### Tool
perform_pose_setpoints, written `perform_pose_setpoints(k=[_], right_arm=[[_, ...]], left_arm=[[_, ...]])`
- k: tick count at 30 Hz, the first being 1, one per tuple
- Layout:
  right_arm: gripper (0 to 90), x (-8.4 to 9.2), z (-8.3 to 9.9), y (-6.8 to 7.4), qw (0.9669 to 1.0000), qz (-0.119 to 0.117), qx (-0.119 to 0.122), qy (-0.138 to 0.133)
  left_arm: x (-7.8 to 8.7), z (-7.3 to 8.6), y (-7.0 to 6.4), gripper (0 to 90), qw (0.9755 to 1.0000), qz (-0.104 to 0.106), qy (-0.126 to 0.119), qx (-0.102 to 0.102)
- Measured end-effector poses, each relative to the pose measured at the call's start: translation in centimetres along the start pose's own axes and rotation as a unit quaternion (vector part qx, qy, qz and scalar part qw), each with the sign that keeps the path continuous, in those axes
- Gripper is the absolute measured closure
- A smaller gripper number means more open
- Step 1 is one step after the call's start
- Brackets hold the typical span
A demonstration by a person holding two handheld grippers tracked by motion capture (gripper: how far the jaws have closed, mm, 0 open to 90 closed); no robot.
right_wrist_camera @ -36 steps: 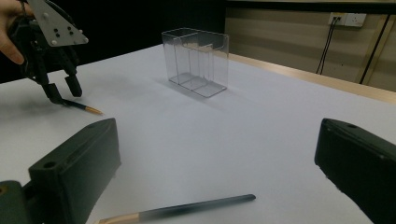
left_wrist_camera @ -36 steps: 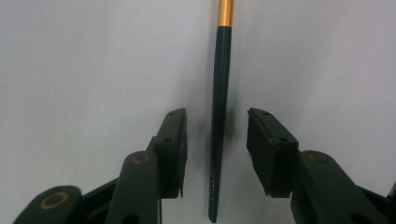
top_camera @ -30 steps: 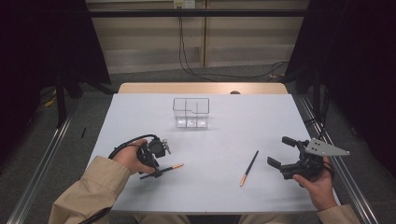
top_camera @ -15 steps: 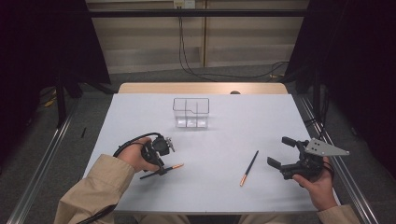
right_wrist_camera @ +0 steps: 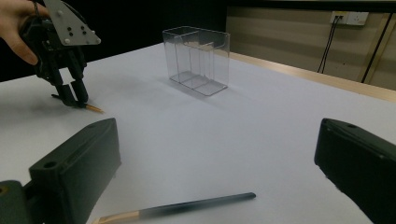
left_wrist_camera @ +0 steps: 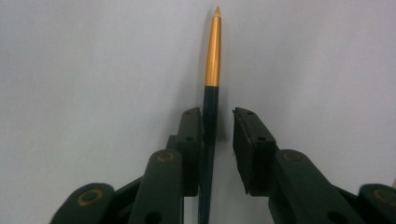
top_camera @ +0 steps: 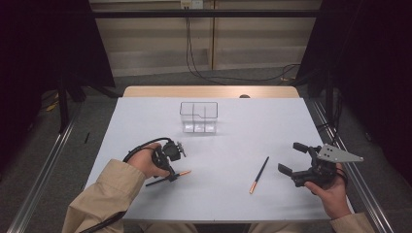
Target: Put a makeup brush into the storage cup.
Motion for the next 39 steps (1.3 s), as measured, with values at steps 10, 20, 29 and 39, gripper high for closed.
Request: perform_pose_setpoints(k=[10, 20, 29, 39], right_arm=[[0.0, 0.0, 0.0, 0.0, 1.0, 0.001, 0.001, -0.001], [0.0, 0.1, 0.0, 0.0, 1.0, 0.003, 0.002, 0.0], [0.0, 0.2, 0.0, 0.0, 1.0, 0.004, 0.005, 0.0], [0.0, 0.0, 0.0, 0.0, 1.0, 0.002, 0.006, 0.003]], left_arm=[[-0.3, -0.7, -0.1, 75.4, 1.0, 0.001, 0.009, 0.004], [-0.5, -1.1, 0.0, 82.1, 0.9996, -0.009, 0.026, 0.007], [-0.7, -1.5, -0.4, 83.6, 0.9987, -0.027, 0.042, -0.007], [-0.6, -1.3, -0.5, 83.6, 0.9991, -0.03, 0.031, 0.001]])
Point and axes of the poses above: each handheld gripper's, and its own axes: x roughly backward along the jaws, z roughly out of its underside, y roughly to its left, the point moved 3 cm from there along -x, roughly forward along the jaws, and after that the axes turned 1 degree about -y, right-handed, at the moved point
